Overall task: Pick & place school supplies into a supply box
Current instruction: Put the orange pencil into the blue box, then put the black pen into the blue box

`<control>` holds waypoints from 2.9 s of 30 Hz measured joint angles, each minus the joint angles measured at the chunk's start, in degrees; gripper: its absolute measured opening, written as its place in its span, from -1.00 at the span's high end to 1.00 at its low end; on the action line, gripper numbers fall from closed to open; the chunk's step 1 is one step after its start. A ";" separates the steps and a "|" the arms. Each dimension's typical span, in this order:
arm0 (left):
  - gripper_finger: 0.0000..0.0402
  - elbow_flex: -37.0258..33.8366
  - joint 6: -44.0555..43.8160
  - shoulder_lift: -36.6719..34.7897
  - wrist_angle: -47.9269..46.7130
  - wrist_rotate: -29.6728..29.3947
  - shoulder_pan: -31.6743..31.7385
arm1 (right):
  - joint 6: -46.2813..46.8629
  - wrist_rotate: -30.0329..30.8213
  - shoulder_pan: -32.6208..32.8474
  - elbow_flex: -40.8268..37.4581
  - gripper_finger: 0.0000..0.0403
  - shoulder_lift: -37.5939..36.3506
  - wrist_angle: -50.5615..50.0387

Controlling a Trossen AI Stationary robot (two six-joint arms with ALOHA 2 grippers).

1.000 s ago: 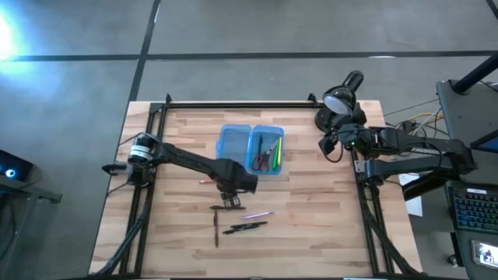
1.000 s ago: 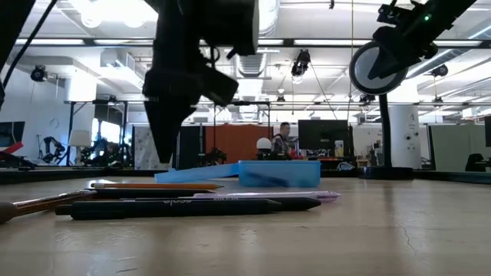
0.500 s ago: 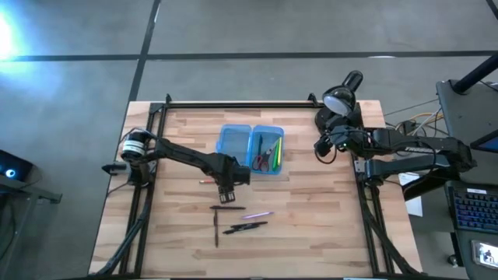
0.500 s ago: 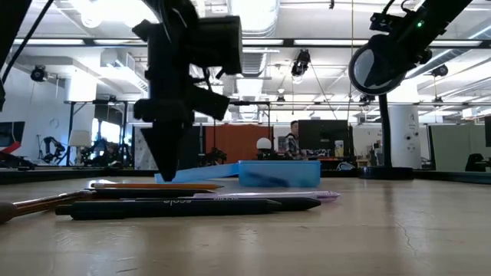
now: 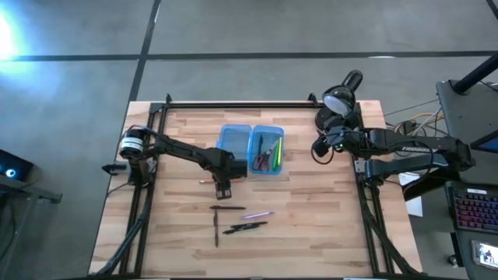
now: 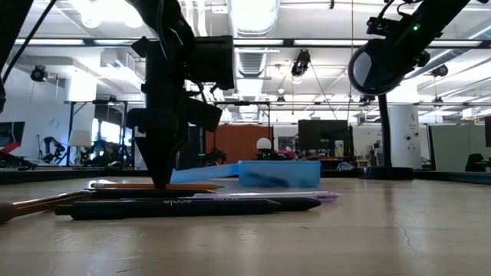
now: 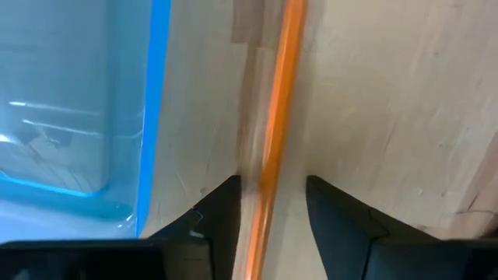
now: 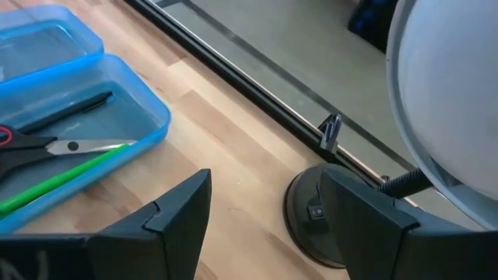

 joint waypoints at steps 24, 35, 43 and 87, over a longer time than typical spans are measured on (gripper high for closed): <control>0.99 3.72 -15.52 1.12 2.61 7.44 0.09 | -0.16 0.02 0.00 0.00 -0.15 -0.02 0.02; 1.00 12.24 -46.76 0.73 15.56 14.90 -1.66 | 0.05 0.31 0.02 0.02 -0.14 -3.39 0.14; 0.99 17.92 -67.78 0.88 25.70 2.53 1.69 | 0.64 0.64 0.00 0.04 -0.14 -8.55 0.11; 0.45 32.25 -6.90 6.44 -17.88 8.65 -8.06 | -0.42 0.46 0.02 -1.39 -0.15 -7.60 -1.55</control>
